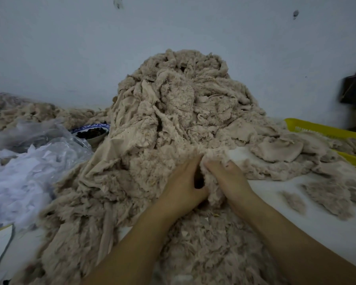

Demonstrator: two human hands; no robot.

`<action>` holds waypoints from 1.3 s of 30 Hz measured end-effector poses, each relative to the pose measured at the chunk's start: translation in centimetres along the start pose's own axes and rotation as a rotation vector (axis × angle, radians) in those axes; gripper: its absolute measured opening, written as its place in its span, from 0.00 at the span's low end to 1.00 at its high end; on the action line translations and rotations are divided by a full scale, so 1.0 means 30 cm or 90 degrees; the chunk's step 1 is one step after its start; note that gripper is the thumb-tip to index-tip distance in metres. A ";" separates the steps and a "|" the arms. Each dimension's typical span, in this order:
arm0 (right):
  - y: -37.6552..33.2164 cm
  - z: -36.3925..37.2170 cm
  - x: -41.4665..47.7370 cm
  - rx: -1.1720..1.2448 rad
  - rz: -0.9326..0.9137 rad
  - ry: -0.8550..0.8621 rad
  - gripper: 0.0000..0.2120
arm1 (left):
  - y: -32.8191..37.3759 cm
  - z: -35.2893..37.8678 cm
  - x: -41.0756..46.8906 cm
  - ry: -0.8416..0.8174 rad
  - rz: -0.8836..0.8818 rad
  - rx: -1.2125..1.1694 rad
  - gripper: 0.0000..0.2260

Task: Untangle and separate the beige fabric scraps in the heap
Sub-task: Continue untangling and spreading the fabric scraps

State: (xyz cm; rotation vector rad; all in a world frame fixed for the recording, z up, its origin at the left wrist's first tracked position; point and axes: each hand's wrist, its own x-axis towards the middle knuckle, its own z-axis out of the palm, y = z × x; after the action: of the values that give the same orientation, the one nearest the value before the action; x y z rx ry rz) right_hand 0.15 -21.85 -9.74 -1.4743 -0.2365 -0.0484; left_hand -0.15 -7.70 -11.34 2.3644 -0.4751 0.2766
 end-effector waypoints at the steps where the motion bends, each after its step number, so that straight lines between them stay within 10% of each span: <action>1: -0.016 0.008 -0.011 -0.020 -0.010 -0.012 0.06 | -0.005 -0.002 -0.001 0.001 0.000 0.008 0.35; 8: -0.056 0.045 -0.047 -0.070 -0.014 -0.026 0.15 | 0.006 -0.007 0.011 0.101 -0.123 -0.155 0.10; 14: -0.046 -0.006 -0.017 -0.027 0.034 0.153 0.24 | -0.027 -0.039 0.030 0.279 -0.228 -0.029 0.14; 19: -0.032 -0.107 0.042 0.144 0.081 0.392 0.16 | -0.133 -0.137 0.027 0.537 -0.522 -0.638 0.15; 23: -0.019 -0.112 0.048 0.119 0.106 0.415 0.25 | -0.125 -0.140 0.028 0.578 -0.492 -0.593 0.17; 28: 0.003 -0.054 0.026 -0.088 -0.022 0.204 0.14 | 0.012 -0.092 -0.004 0.510 -0.060 -0.053 0.14; 33: -0.008 -0.011 0.004 -0.391 -0.276 0.054 0.08 | 0.092 -0.042 -0.028 0.097 -0.068 -0.241 0.27; 39: 0.006 0.000 -0.010 -0.685 -0.374 -0.043 0.14 | 0.045 -0.061 0.007 0.091 -0.279 -0.782 0.15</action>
State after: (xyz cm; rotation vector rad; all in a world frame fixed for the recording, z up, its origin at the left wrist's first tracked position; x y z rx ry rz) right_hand -0.11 -21.88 -9.96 -2.4193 -0.7758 -0.6892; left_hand -0.63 -7.45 -9.13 1.1736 0.0057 -0.0657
